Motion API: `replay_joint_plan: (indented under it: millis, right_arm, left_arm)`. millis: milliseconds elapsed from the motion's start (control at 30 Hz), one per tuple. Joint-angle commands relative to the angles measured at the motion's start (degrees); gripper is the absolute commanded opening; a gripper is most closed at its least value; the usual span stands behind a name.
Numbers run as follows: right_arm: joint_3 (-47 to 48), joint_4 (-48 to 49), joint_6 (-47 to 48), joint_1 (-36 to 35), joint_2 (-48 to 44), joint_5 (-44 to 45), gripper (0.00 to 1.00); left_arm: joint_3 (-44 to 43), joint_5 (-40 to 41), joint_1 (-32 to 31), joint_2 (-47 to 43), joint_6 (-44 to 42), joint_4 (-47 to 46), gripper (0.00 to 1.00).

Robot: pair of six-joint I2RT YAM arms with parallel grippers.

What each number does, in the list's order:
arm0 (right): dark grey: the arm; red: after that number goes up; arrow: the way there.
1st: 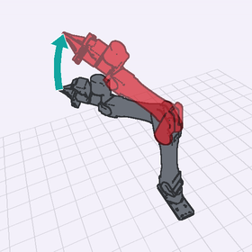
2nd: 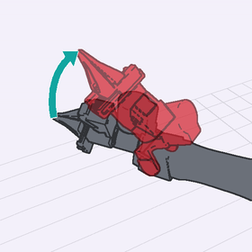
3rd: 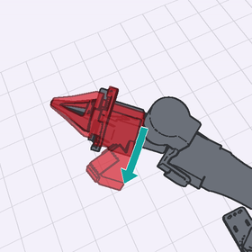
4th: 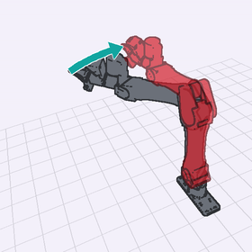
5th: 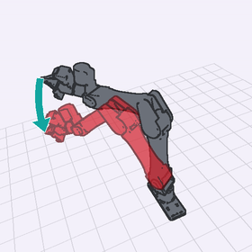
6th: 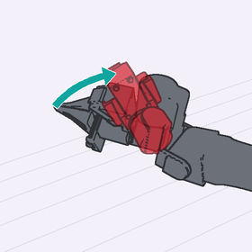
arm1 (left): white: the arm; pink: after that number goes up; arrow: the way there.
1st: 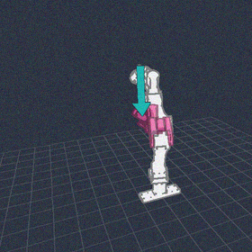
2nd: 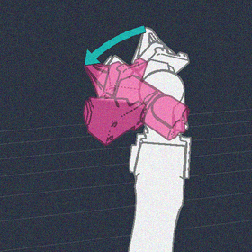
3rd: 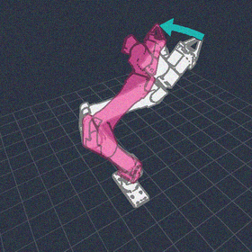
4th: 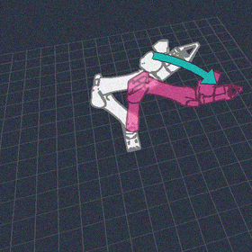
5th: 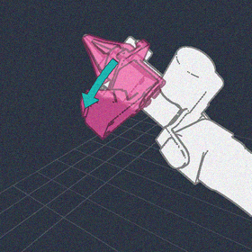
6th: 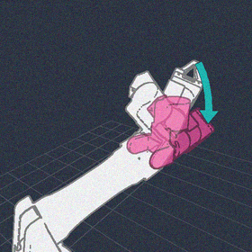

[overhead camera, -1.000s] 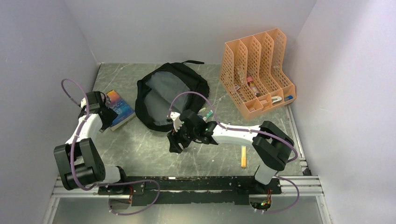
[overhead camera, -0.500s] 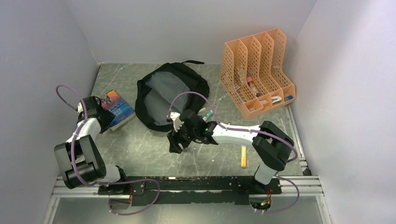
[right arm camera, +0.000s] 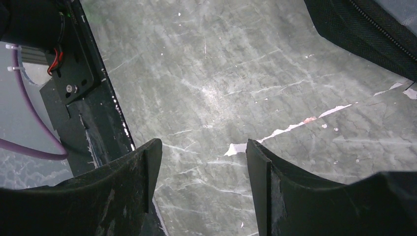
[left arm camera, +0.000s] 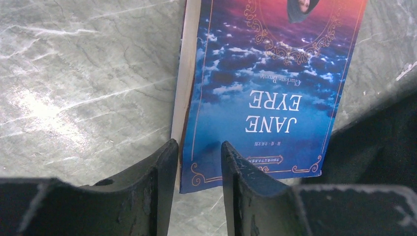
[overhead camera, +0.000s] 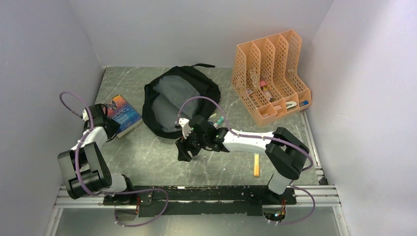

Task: Pack the student bag
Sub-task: Adjust the book at the center of the board.

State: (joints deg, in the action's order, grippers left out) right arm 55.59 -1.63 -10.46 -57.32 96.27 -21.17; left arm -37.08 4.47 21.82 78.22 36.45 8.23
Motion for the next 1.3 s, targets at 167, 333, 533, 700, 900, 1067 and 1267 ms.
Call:
replay_joint_plan:
  millis: [167, 333, 533, 700, 900, 1067, 1267]
  right_arm:
    - [1.78, -0.29, -0.33, 0.25, 0.75, -0.63, 0.67]
    - [1.96, -0.25, -0.61, 0.19, 1.11, -1.27, 0.67]
    - [1.98, -0.48, -0.57, 0.19, 0.99, -1.4, 0.67]
    - [1.98, -0.48, -0.56, 0.17, 0.85, -1.42, 0.67]
    - [1.72, -0.39, -0.64, 0.15, 0.3, -1.69, 0.67]
    - [1.58, -0.41, -0.53, 0.16, -0.01, -1.6, 0.67]
    - [1.58, -0.29, -0.82, 0.16, -0.14, -1.86, 0.67]
  left_arm:
    - [1.33, 2.91, -1.4, -2.88, 1.15, 3.09, 0.45]
    - [5.05, 3.97, -3.54, -4.88, 3.02, 0.93, 0.47]
    - [6.0, 8.68, -4.42, -5.52, 3.91, -0.42, 0.46]
    - [5.69, 10.85, -4.44, -5.21, 4.42, -0.61, 0.44]
    - [5.25, 11.78, -4.42, -4.77, 5.03, -1.2, 0.33]
    - [4.87, 11.09, -4.43, -4.24, 5.34, -1.96, 0.12]
    - [5.09, 9.02, -5.41, -4.47, 6.16, -1.25, 0.05]
